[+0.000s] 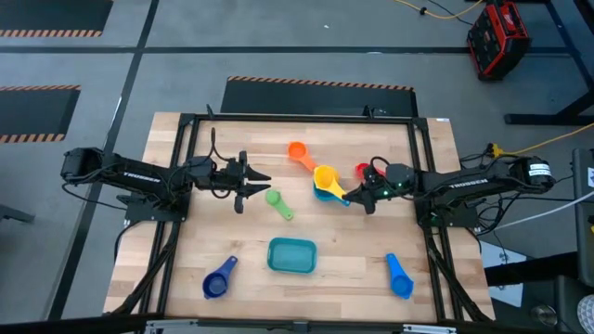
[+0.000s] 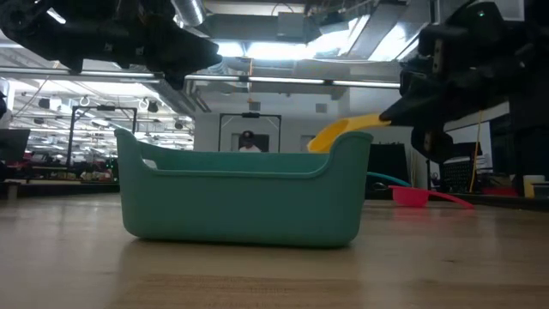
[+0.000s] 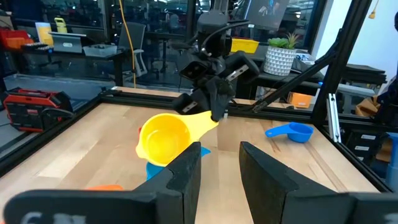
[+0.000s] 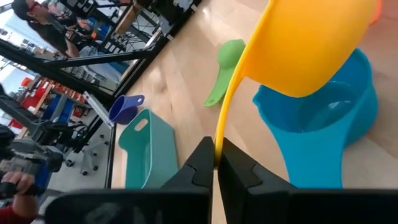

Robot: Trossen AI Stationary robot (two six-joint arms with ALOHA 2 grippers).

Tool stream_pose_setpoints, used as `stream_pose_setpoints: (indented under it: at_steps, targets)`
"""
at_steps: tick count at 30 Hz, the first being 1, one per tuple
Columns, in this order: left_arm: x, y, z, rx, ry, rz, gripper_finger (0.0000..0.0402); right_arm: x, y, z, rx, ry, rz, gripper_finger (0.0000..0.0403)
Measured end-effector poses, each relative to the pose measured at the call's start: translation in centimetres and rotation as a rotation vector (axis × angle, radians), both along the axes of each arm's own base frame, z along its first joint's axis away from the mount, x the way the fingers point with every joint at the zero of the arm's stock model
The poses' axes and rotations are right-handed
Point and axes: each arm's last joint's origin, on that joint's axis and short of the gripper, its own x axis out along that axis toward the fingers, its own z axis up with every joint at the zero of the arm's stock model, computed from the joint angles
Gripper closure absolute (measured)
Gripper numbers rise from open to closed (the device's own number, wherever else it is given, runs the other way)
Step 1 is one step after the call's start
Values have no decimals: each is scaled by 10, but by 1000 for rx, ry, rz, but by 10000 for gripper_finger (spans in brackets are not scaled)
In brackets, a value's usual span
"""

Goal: Nest measuring cups in basket
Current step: Stack the yellow measuring cup on top of the light blue measuring cup

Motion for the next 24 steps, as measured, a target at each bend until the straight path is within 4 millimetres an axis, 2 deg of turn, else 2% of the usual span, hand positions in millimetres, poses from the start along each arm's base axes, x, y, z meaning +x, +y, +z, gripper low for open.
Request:
stream_pose_setpoints:
  at_steps: [17,24]
  targets:
    - [0,0,0,0,0,0,299,9,2,-15,14,53,23,391]
    - [0,0,0,0,0,0,299,9,2,-15,16,52,24,391]
